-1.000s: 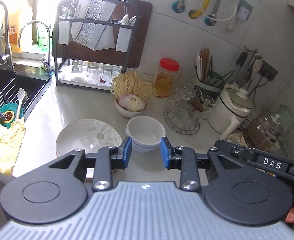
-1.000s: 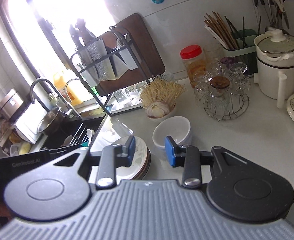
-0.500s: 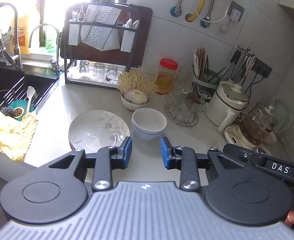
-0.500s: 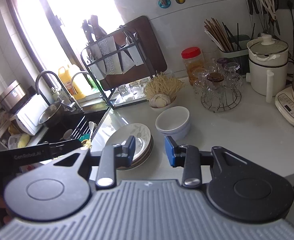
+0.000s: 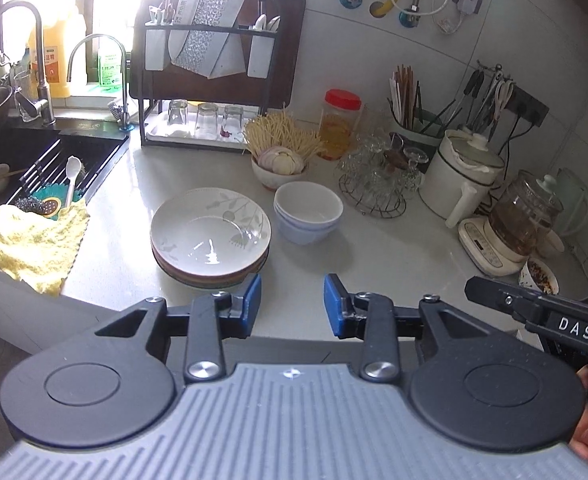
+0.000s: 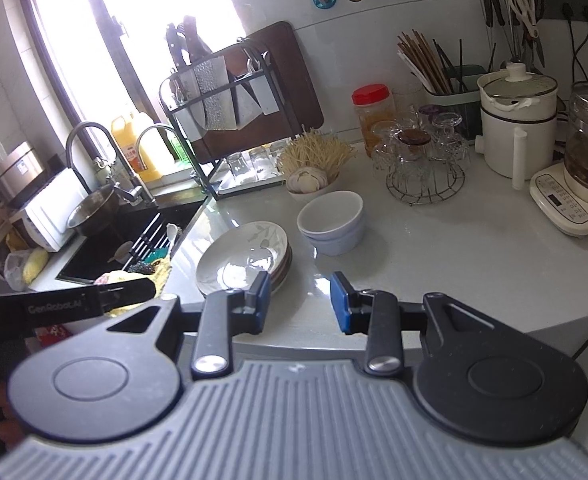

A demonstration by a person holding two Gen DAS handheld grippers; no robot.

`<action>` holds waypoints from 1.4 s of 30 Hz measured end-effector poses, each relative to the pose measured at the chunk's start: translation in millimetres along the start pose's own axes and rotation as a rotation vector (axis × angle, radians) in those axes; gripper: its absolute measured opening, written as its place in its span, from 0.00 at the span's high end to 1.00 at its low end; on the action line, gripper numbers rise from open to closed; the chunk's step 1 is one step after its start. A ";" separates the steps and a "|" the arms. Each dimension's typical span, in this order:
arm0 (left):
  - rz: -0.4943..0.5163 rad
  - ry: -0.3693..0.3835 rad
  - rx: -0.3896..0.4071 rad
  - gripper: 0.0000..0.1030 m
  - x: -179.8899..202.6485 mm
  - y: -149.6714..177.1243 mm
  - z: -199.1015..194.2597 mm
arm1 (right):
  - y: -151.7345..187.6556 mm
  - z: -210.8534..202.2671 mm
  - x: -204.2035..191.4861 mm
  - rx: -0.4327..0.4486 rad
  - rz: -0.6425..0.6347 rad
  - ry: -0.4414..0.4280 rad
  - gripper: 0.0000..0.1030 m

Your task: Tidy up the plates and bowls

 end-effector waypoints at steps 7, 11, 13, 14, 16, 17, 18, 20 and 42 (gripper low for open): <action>0.028 -0.013 -0.013 0.57 2.2 6.9 0.3 | 3.0 -0.8 2.8 0.011 -0.024 0.021 0.64; 0.034 -0.018 -0.021 0.56 1.2 10.1 0.3 | 4.7 0.6 1.5 0.006 -0.020 0.017 0.64; 0.031 -0.021 -0.024 0.55 -0.4 11.2 1.1 | 4.5 1.1 1.7 0.008 -0.025 0.021 0.64; 0.030 -0.020 -0.024 0.55 -1.2 11.6 1.4 | 4.3 1.3 1.6 0.009 -0.026 0.022 0.64; 0.030 -0.019 -0.024 0.55 -1.4 11.5 1.7 | 3.9 1.2 1.8 0.010 -0.027 0.027 0.64; 0.029 -0.017 -0.023 0.55 -1.8 11.6 1.9 | 3.4 0.6 1.6 0.015 -0.036 0.032 0.64; 0.028 -0.016 -0.023 0.55 -1.9 12.4 1.5 | 2.7 -0.6 0.9 0.024 -0.050 0.037 0.64; 0.022 -0.018 -0.025 0.55 -2.2 13.2 2.1 | 2.4 -3.0 0.8 0.034 -0.068 0.048 0.64; 0.018 -0.085 0.020 0.06 -5.8 15.7 -4.1 | 6.5 -2.7 19.5 0.050 -0.039 0.103 0.00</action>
Point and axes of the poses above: each gripper's, at about its wrist camera, not at the fingertips, and z roughly the way its jaws point, x to its right, y to its underside, the point moved 10 cm from there along z, roughly the way its jaws point, and after that the axes turned 9 degrees about y, right-handed, at the moved point
